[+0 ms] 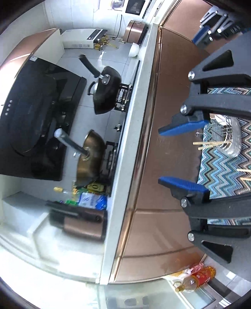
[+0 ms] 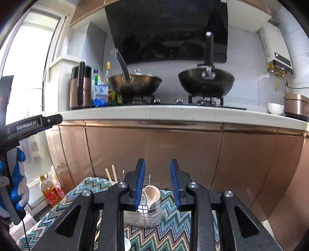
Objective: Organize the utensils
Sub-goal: 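Withdraw both open tools from the holder back over the cloth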
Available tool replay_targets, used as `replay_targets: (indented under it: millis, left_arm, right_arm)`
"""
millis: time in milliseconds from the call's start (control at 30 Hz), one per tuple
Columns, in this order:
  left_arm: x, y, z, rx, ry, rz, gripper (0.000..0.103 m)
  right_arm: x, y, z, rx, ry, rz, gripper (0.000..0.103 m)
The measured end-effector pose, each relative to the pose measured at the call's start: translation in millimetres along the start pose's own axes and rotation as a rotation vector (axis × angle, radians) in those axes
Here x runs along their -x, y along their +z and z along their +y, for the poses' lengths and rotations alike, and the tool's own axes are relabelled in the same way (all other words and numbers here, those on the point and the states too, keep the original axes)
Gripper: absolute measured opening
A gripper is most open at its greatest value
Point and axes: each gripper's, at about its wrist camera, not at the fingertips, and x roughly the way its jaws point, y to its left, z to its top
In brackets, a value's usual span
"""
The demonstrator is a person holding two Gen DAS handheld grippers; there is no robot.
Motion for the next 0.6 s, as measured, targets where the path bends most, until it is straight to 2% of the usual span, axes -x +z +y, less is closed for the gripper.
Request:
replay_targets:
  millis: [133,367,600]
  left_arm:
    - [31,7,11,-0.004,0.017,-0.018,0.042]
    - [71,7,24,-0.024,0.04,-0.016,0.042]
    - [93,-4,37,-0.032,0.071,0.048,0.042]
  right_arm:
    - [32,9,1,-0.011,0.003,-0.039,0.038]
    - [70,14,6,-0.003,0.0,-0.074,0.038]
    - [96,10,-1,-0.006,0.011,-0.076,0.038]
